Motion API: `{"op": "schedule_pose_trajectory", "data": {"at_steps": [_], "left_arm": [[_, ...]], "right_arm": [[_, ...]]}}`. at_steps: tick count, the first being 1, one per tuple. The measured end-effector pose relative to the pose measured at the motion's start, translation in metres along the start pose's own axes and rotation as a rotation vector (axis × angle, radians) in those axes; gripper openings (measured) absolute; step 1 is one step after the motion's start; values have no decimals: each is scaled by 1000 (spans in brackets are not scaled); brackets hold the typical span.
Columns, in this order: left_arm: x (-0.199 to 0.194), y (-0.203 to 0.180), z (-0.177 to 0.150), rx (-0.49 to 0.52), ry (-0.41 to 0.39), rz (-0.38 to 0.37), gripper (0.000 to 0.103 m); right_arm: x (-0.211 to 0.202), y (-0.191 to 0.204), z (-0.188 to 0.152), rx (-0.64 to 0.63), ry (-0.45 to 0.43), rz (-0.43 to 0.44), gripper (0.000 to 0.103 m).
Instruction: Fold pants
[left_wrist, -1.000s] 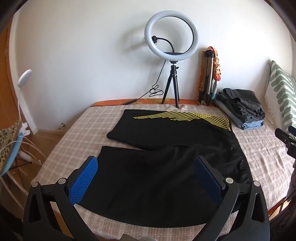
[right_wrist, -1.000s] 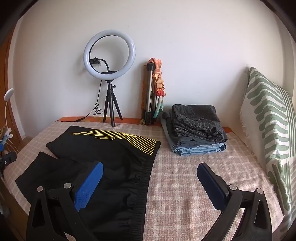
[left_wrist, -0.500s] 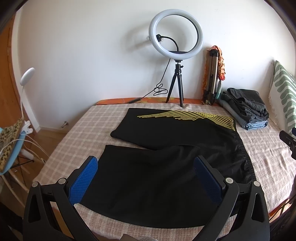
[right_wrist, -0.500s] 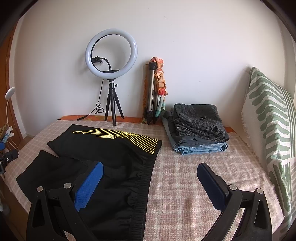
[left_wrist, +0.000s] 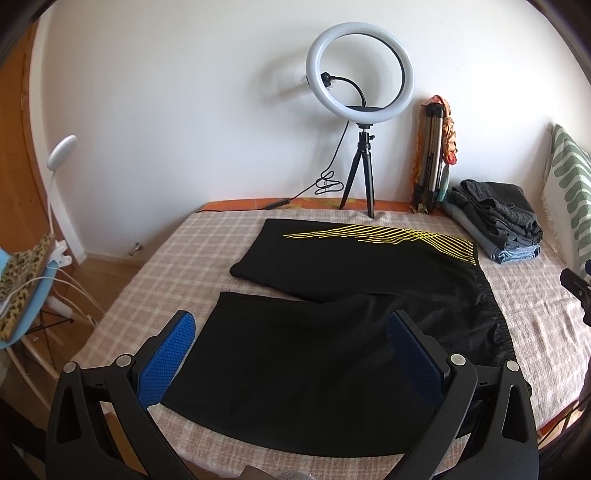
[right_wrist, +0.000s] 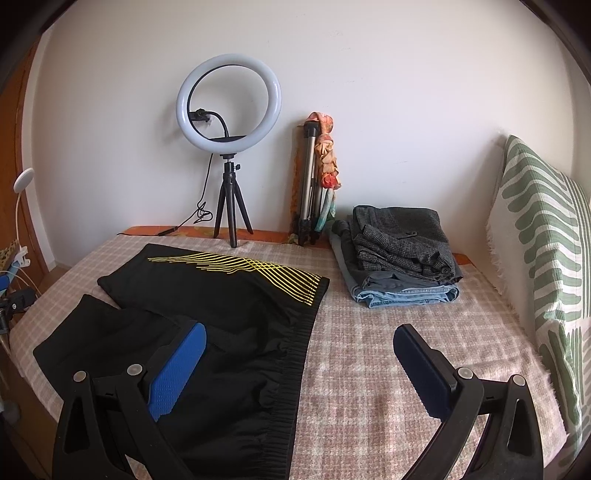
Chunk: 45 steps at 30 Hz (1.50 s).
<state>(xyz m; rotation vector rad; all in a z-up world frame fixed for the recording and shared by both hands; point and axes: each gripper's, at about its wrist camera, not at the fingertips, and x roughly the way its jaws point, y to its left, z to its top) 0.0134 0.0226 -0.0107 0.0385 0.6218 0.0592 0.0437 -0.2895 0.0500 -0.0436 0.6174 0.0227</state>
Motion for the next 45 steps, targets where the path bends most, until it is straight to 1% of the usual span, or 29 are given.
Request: {"op": "schedule_pose_trajectory", "data": {"at_steps": [11, 27, 40, 45], "left_arm": [[1, -1, 1, 4, -3, 3, 103], [0, 3, 0, 0, -2, 10, 103], [2, 8, -6, -1, 12, 9, 103], [4, 10, -10, 5, 17, -1, 103]], "right_arm": [[-1, -1, -1, 1, 0, 5, 103], [1, 5, -5, -37, 5, 32, 103], [8, 8, -15, -82, 31, 66, 102], [9, 9, -22, -101, 28, 104, 102]]}}
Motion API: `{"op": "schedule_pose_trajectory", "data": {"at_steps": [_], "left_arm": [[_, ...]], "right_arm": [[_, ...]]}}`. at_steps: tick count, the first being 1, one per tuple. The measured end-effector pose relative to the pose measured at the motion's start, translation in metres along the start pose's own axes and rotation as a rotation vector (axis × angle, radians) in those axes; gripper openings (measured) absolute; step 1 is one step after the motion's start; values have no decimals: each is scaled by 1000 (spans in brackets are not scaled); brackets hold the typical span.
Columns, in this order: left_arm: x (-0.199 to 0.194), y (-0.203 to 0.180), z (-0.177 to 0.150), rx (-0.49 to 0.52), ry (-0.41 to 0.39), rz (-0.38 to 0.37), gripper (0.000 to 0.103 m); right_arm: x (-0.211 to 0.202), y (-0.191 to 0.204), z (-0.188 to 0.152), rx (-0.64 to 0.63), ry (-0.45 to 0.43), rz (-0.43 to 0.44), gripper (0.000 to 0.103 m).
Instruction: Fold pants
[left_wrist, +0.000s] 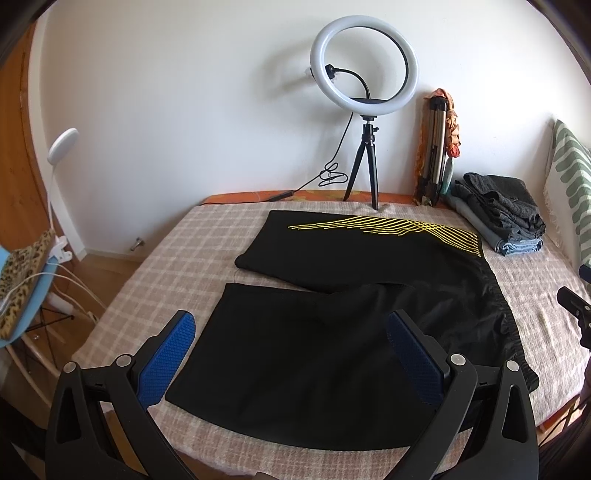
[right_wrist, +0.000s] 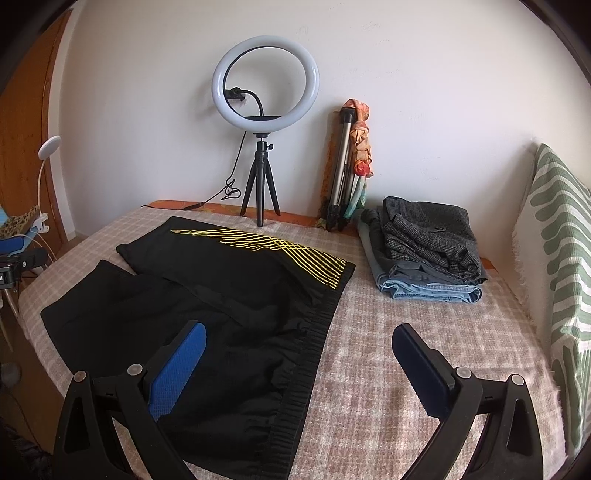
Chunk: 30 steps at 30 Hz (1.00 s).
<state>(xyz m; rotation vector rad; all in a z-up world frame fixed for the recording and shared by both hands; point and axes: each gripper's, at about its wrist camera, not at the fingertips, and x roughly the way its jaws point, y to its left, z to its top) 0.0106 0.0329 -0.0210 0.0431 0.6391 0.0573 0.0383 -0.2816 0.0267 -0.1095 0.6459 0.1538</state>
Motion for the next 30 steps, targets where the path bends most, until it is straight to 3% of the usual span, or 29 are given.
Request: {"op": "schedule_pose_trajectory", "data": {"at_steps": [4, 13, 18, 20, 24, 30], "left_arm": [[5, 10, -9, -6, 15, -18, 103], [27, 48, -33, -66, 123, -17, 81], [37, 71, -44, -130, 201, -40, 61], [40, 79, -50, -148, 234, -47, 57], [45, 95, -61, -181, 299, -45, 56], [57, 113, -75, -242, 389, -50, 56]], "right_arm": [[3, 6, -9, -47, -4, 64, 99], [19, 26, -32, -182, 103, 230, 83], [27, 44, -50, -303, 182, 320, 69], [30, 49, -58, -337, 213, 357, 64], [31, 58, -75, -433, 257, 402, 62], [32, 65, -91, -553, 295, 391, 61]]}}
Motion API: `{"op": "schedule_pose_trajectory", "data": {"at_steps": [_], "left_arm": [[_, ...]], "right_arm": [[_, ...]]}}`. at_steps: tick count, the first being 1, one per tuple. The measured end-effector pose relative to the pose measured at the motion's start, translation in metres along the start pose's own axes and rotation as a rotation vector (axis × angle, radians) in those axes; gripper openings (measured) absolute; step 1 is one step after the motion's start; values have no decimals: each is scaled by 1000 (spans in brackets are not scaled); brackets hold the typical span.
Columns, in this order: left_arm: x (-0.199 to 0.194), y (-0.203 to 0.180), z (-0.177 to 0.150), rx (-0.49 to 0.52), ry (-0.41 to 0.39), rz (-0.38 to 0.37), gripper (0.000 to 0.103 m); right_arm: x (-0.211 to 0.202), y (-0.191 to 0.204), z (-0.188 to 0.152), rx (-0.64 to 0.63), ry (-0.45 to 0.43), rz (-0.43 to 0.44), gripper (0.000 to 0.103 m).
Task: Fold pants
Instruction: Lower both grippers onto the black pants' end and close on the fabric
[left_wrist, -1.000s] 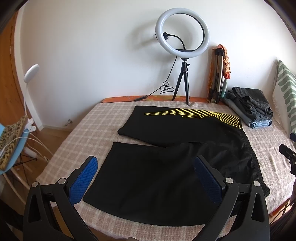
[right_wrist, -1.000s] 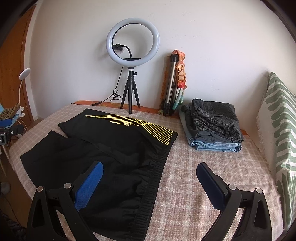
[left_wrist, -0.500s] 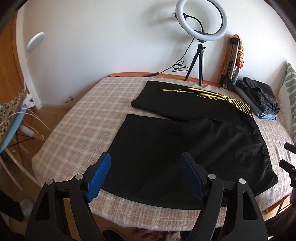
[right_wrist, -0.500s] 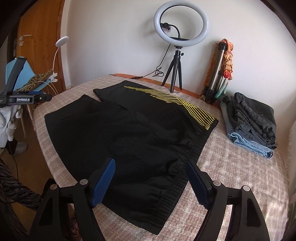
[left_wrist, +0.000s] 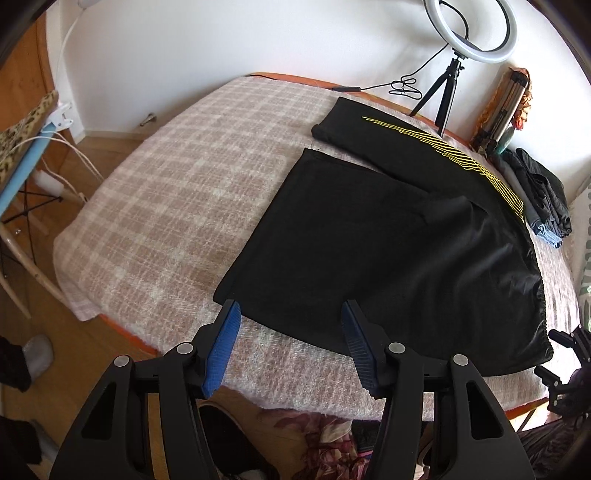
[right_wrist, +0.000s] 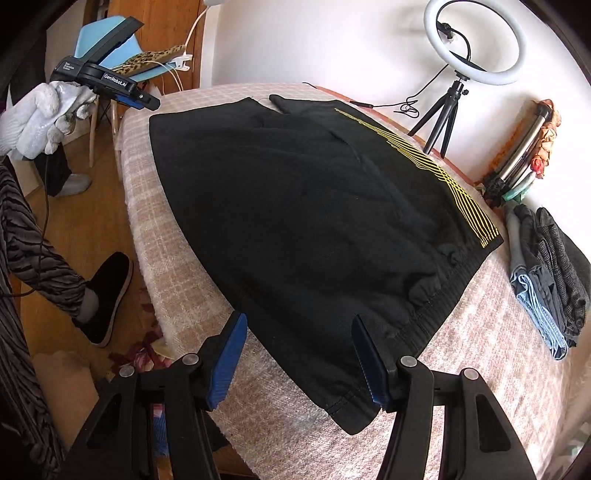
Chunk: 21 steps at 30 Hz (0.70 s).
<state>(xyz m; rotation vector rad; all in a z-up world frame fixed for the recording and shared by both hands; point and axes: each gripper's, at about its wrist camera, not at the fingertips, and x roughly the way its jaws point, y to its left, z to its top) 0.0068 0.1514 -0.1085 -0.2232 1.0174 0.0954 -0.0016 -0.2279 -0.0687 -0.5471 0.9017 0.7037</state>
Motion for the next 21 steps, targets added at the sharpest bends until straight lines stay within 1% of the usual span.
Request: {"op": "schedule_pose_trajectory", "data": {"at_steps": [4, 9, 12, 13, 14, 16, 18, 19, 20, 21], "left_arm": [[13, 14, 4, -45, 30, 23, 56], [32, 33, 14, -128, 65, 30, 56], [40, 37, 16, -153, 84, 12, 56], [42, 36, 15, -156, 89, 8, 52], [42, 34, 14, -149, 85, 21, 51], [43, 30, 15, -128, 79, 33, 44], [44, 28, 16, -115, 72, 45, 28], [44, 26, 15, -105, 69, 45, 23], [44, 24, 16, -91, 65, 46, 16], [44, 21, 16, -76, 60, 45, 11]], "right_arm": [[0, -1, 0, -23, 16, 12, 61], [3, 3, -1, -46, 29, 27, 61], [8, 3, -3, -54, 49, 13, 61], [9, 3, -3, -52, 53, 12, 61], [9, 2, -4, -50, 56, 10, 61], [11, 1, -5, -46, 62, -2, 61], [13, 1, -5, -44, 67, -8, 61], [13, 1, -5, -43, 66, -9, 61], [13, 1, -4, -42, 65, -9, 60], [14, 2, -3, -43, 64, -5, 57]]}}
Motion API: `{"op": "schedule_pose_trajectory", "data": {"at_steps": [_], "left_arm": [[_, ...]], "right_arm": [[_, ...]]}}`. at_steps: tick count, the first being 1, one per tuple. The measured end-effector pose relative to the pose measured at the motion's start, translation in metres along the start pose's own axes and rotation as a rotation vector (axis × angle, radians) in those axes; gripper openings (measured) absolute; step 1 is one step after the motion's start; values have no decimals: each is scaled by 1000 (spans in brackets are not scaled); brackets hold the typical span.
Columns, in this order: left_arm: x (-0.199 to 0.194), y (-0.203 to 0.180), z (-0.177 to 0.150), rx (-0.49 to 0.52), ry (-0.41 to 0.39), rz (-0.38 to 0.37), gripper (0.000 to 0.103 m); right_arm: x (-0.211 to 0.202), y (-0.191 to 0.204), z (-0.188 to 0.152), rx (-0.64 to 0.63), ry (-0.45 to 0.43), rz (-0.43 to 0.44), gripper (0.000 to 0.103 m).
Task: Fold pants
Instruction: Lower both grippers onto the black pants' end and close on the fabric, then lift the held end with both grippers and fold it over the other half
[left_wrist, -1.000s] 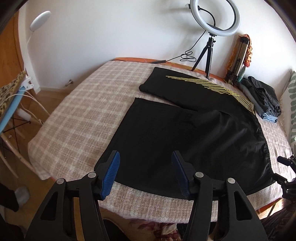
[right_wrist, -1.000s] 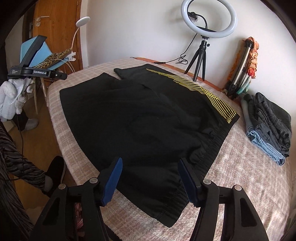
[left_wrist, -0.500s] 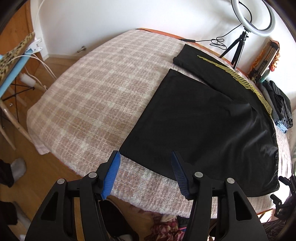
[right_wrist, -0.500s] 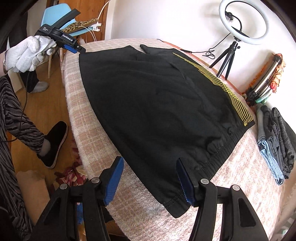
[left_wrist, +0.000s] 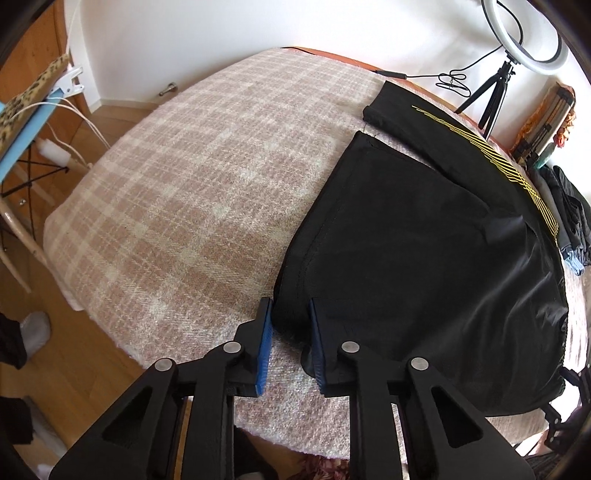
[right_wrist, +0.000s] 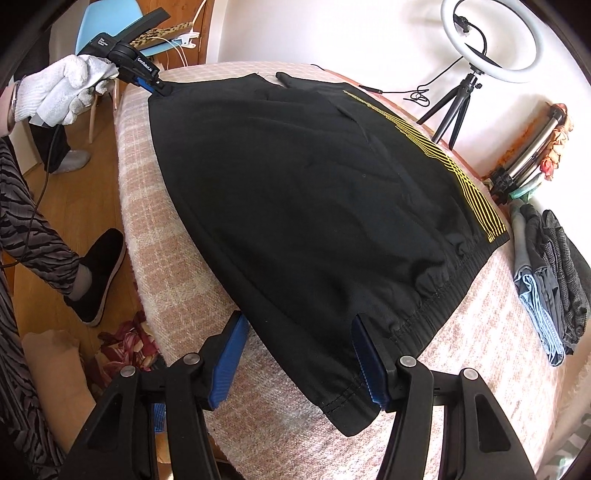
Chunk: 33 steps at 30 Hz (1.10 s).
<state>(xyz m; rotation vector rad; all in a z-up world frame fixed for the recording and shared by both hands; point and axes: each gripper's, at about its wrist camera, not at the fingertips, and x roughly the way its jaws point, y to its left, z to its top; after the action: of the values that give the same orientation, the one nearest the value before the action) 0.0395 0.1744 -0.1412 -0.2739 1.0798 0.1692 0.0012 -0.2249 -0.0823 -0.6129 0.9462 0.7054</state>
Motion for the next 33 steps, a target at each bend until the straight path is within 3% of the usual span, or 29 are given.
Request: {"op": "schedule_pose_trajectory", "data": {"at_steps": [3, 7, 8, 12, 18, 24, 33], "left_arm": [[-1, -6, 0, 17, -14, -6, 8], [-8, -14, 3, 17, -44, -32, 6], [-11, -17, 5, 27, -60, -29, 6], [-24, -24, 14, 33, -112, -45, 5], [-34, -32, 35, 24, -156, -80, 5], [-44, -49, 74, 16, -221, -119, 5], [-21, -84, 139, 44, -262, -113, 5]], "right_arm": [[1, 1, 3, 7, 2, 37, 39], [1, -1, 5, 24, 1, 66, 24], [1, -2, 5, 30, 0, 56, 15], [-6, -11, 6, 77, -33, 32, 4], [-25, -25, 20, 126, -106, -33, 0], [-49, -52, 55, 124, -197, -132, 0], [-22, -141, 98, 178, -179, -224, 0]]}}
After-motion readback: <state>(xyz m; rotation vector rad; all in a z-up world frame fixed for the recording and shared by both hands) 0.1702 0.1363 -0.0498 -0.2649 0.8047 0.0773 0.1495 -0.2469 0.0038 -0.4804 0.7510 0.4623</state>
